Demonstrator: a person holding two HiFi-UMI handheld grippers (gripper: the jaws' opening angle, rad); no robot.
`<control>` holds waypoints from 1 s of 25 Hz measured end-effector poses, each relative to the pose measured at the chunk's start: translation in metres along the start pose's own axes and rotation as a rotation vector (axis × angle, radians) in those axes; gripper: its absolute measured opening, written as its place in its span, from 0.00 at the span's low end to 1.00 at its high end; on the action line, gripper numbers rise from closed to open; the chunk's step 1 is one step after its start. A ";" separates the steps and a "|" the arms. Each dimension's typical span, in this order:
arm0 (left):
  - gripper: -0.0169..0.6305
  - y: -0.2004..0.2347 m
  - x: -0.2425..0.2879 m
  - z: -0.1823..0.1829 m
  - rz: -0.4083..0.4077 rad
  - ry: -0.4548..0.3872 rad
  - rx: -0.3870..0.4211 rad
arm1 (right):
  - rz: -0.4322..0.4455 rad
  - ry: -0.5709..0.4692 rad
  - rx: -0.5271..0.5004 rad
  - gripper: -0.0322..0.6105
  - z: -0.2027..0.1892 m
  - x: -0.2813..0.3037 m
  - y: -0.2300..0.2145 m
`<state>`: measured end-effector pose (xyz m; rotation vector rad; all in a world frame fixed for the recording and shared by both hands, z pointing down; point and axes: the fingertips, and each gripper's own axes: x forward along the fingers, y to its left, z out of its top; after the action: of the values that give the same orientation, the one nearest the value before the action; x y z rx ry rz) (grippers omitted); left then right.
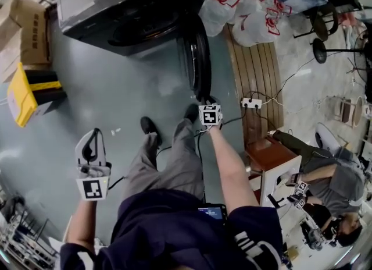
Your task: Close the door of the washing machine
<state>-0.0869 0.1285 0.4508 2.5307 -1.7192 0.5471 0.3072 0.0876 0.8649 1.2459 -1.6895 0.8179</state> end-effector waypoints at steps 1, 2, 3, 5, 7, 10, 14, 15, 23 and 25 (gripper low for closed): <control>0.07 0.005 -0.004 -0.003 0.002 -0.001 -0.004 | -0.003 -0.004 0.009 0.18 0.001 0.002 0.009; 0.07 0.011 -0.008 -0.007 0.005 -0.002 -0.007 | -0.004 -0.005 0.018 0.19 0.002 0.003 0.018; 0.07 0.018 -0.012 -0.010 0.008 -0.003 -0.010 | -0.004 -0.003 0.028 0.19 0.003 0.004 0.028; 0.07 0.032 -0.021 -0.016 0.017 -0.006 -0.017 | -0.004 0.007 0.051 0.19 0.006 0.006 0.046; 0.07 0.046 -0.029 -0.024 0.027 -0.004 -0.025 | -0.005 0.010 0.069 0.20 0.010 0.009 0.064; 0.07 0.067 -0.043 -0.035 0.038 -0.010 -0.038 | -0.002 0.007 0.097 0.20 0.013 0.016 0.091; 0.07 0.095 -0.056 -0.048 0.049 -0.010 -0.060 | -0.017 0.011 0.130 0.21 0.023 0.021 0.120; 0.07 0.101 -0.058 -0.050 0.054 -0.012 -0.070 | -0.013 0.012 0.141 0.21 0.027 0.023 0.128; 0.07 0.130 -0.065 -0.064 0.087 -0.011 -0.090 | -0.013 0.027 0.209 0.23 0.052 0.043 0.184; 0.07 0.133 -0.066 -0.062 0.104 -0.015 -0.093 | -0.006 0.043 0.243 0.23 0.054 0.047 0.196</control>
<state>-0.2457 0.1495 0.4662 2.3997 -1.8446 0.4429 0.0998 0.0783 0.8828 1.3843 -1.5866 1.0630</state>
